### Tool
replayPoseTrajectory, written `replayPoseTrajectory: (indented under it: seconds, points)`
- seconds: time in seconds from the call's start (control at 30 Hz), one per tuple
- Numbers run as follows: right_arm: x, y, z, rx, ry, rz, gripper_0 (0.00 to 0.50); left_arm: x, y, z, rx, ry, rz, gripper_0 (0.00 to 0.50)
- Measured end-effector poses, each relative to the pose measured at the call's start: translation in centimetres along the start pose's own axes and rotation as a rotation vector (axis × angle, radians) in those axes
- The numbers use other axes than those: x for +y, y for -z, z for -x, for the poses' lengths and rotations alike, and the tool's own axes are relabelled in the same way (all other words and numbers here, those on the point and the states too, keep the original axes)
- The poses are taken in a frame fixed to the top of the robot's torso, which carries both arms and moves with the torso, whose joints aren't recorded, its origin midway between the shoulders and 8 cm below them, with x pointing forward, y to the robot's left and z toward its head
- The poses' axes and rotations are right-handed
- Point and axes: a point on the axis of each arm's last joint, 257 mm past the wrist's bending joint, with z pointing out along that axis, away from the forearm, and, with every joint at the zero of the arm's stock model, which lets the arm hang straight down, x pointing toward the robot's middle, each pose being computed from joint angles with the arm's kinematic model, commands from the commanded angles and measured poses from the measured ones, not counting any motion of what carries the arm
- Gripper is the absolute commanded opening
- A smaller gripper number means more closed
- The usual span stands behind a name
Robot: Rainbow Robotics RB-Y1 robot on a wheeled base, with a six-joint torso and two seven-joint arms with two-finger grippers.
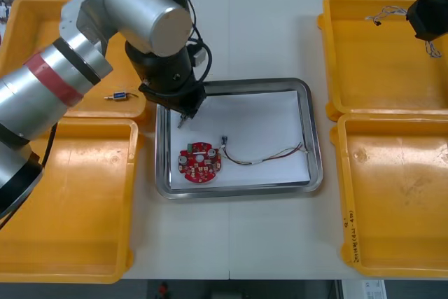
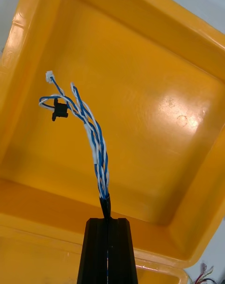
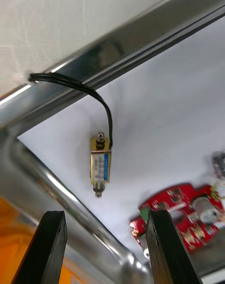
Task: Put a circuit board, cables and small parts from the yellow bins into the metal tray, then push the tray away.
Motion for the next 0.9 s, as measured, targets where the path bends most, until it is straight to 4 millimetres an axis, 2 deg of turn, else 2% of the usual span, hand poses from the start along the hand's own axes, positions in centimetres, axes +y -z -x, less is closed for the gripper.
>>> replayPoseTrajectory:
  seconds: [0.2, 0.4, 0.6, 0.73, 0.9]
  points:
    - [1.6, 0.3, 0.9, -0.036, 0.029, 0.057, 0.001, -0.1, 2.9, 0.8, -0.032, 0.015, -0.03, 0.5]
    - [5.0, 1.5, 2.8, -0.102, 0.128, 0.127, 0.001, 1.3, 4.5, 1.6, -0.058, 0.034, -0.033, 0.5]
    - [8.6, 2.2, 4.2, -0.135, 0.29, 0.139, 0.002, 2.8, 5.2, 2.1, -0.08, -0.168, 0.007, 0.5]
    - [11.9, 2.5, 5.0, -0.154, 0.382, 0.148, 0.002, 3.7, 5.5, 2.5, -0.089, -0.313, 0.038, 0.5]
    - [17.5, 2.3, 5.5, -0.165, 0.502, 0.197, 0.001, 4.7, 6.0, 2.9, -0.103, -0.298, 0.039, 0.5]
